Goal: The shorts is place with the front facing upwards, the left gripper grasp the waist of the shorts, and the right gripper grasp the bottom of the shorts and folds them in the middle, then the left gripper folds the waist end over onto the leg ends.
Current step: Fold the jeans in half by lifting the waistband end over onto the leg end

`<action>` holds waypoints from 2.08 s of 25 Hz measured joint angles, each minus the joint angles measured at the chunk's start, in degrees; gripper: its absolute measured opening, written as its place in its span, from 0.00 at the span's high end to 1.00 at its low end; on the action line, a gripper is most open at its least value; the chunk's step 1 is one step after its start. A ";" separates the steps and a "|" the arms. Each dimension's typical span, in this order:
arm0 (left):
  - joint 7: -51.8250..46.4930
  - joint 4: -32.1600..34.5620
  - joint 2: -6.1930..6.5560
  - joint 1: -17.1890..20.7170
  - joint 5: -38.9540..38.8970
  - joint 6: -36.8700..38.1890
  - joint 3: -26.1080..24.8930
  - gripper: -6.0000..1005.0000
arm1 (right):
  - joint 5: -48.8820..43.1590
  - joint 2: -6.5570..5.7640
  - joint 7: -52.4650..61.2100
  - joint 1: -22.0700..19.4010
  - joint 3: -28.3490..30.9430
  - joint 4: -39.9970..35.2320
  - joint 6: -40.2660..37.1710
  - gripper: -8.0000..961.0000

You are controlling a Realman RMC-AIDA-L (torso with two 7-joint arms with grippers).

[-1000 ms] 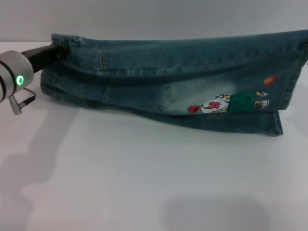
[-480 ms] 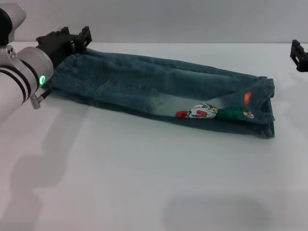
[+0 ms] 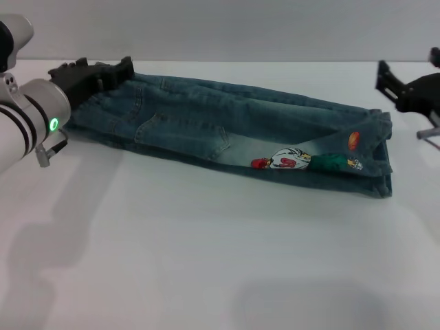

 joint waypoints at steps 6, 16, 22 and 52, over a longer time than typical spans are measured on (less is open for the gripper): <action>1.31 -0.07 0.08 -0.32 0.09 -5.07 -2.98 0.15 | 4.36 0.53 0.33 1.47 -4.54 -8.30 -11.47 0.14; 3.11 0.12 0.10 -0.61 0.14 -9.25 -6.61 0.16 | 8.28 0.03 0.60 4.36 -10.75 -13.04 -14.54 0.43; 4.94 1.39 0.04 -1.35 0.74 -9.15 -8.22 0.15 | 8.26 -0.14 0.59 4.15 -12.76 -12.99 -14.59 0.60; 7.53 16.78 0.12 -9.21 1.55 -8.30 -12.79 0.15 | 8.21 -0.33 0.59 2.32 -13.07 -11.89 -15.14 0.99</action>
